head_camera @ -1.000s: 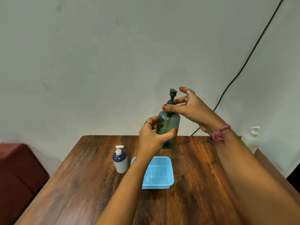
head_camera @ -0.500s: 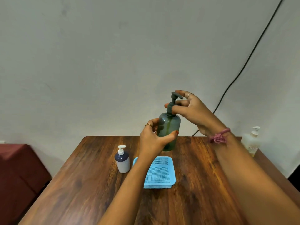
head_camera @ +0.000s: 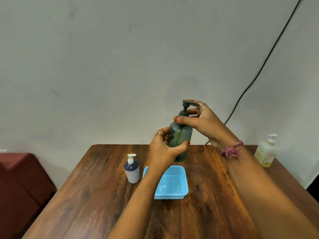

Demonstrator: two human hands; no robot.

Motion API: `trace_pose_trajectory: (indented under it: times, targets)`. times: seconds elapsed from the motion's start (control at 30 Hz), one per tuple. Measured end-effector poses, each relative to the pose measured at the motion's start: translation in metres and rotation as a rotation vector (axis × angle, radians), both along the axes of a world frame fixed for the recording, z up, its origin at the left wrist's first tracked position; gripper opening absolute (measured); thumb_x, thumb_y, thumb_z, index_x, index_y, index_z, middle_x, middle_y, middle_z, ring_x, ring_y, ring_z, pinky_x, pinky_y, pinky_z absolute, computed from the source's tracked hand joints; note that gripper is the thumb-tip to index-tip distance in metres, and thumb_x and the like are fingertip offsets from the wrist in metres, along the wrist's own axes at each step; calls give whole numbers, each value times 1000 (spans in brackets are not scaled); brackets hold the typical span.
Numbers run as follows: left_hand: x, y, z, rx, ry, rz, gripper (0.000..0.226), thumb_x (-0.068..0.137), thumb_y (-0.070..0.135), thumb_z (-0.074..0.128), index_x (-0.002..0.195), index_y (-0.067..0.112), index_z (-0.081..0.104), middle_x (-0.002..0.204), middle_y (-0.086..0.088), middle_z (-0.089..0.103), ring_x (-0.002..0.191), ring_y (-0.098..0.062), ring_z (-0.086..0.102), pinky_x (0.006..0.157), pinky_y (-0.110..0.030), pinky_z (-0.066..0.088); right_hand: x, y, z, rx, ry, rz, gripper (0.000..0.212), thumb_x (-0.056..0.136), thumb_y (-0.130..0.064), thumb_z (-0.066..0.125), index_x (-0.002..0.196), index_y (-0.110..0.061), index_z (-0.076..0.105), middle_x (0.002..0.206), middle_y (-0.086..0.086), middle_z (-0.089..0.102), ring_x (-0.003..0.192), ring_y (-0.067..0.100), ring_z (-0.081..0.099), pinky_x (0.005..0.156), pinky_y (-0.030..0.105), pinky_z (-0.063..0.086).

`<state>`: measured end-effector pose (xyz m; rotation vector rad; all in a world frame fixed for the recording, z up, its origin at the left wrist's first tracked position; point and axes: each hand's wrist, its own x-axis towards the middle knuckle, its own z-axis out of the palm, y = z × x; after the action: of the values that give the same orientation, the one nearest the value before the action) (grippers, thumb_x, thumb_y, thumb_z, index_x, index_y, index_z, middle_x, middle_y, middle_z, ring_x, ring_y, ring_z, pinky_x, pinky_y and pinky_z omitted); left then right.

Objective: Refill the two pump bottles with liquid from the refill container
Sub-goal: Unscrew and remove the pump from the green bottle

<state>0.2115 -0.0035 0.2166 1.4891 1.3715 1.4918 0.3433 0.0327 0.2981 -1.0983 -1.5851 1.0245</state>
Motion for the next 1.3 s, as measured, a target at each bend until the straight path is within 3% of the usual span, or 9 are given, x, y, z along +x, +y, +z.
trace_pose_trajectory:
  times: [0.13, 0.23, 0.43, 0.53, 0.7, 0.83, 0.97, 1.13, 1.3]
  targets:
    - [-1, -2, 0, 3, -7, 1, 64, 71, 25, 83, 125, 22, 49, 116, 9, 58, 98, 3, 57, 69, -5, 50, 2, -2, -2, -28, 63, -18, 62, 74, -16, 78, 129, -18, 48, 98, 1, 71, 96, 13, 66, 75, 23, 47]
    - [-3, -3, -1, -2, -17, 1, 63, 71, 25, 83, 124, 24, 48, 116, 10, 57, 98, 2, 57, 70, -5, 50, 5, -4, -1, -57, 57, 36, 64, 81, -12, 69, 138, -18, 40, 109, -3, 70, 106, 11, 62, 85, 27, 43]
    - [-3, -7, -2, 6, -5, 2, 65, 72, 26, 83, 126, 23, 48, 119, 8, 57, 99, 1, 57, 72, -6, 51, -2, -8, -2, 20, -41, -58, 72, 70, -30, 82, 130, -19, 44, 105, 2, 67, 97, 15, 65, 80, 24, 52]
    - [-5, -8, -4, 2, -16, -4, 62, 71, 24, 83, 122, 26, 48, 114, 13, 56, 98, 1, 57, 71, -7, 51, -1, -9, -3, 37, -18, -63, 67, 71, -22, 82, 127, -18, 47, 99, 1, 71, 96, 15, 67, 87, 30, 52]
    - [-14, -10, -11, -24, -13, 2, 62, 70, 22, 84, 120, 30, 47, 110, 20, 56, 100, 0, 58, 74, -6, 50, -1, -14, 4, 64, 68, -77, 58, 74, -13, 79, 124, -14, 50, 92, 0, 74, 91, 11, 69, 75, 19, 48]
    - [-24, -13, -25, -48, 0, 22, 63, 70, 21, 85, 121, 27, 49, 112, 16, 58, 103, -4, 59, 78, -9, 51, -2, -15, 5, 72, 85, -87, 56, 74, -14, 79, 123, -14, 51, 91, -1, 74, 93, 12, 68, 82, 24, 47]
    - [-36, -15, -39, -86, 2, 51, 66, 67, 19, 86, 124, 22, 52, 118, 7, 63, 108, -10, 61, 88, -20, 55, -2, -14, 5, 77, 112, -97, 53, 73, -13, 79, 119, -15, 52, 90, 0, 74, 93, 14, 69, 80, 24, 48]
    - [-47, -20, -48, -116, 2, 76, 68, 67, 12, 87, 126, 16, 52, 113, 7, 61, 99, -3, 59, 68, -4, 49, 0, -12, 5, 86, 156, -122, 51, 72, -11, 79, 116, -17, 53, 87, -2, 74, 89, 12, 69, 77, 21, 48]
    - [-52, -21, -57, -143, 14, 81, 67, 67, 12, 87, 124, 18, 51, 110, 11, 59, 97, -1, 59, 68, -4, 49, 4, -10, 7, 94, 208, -149, 51, 73, -9, 79, 117, -13, 55, 87, -1, 74, 86, 10, 70, 71, 15, 47]
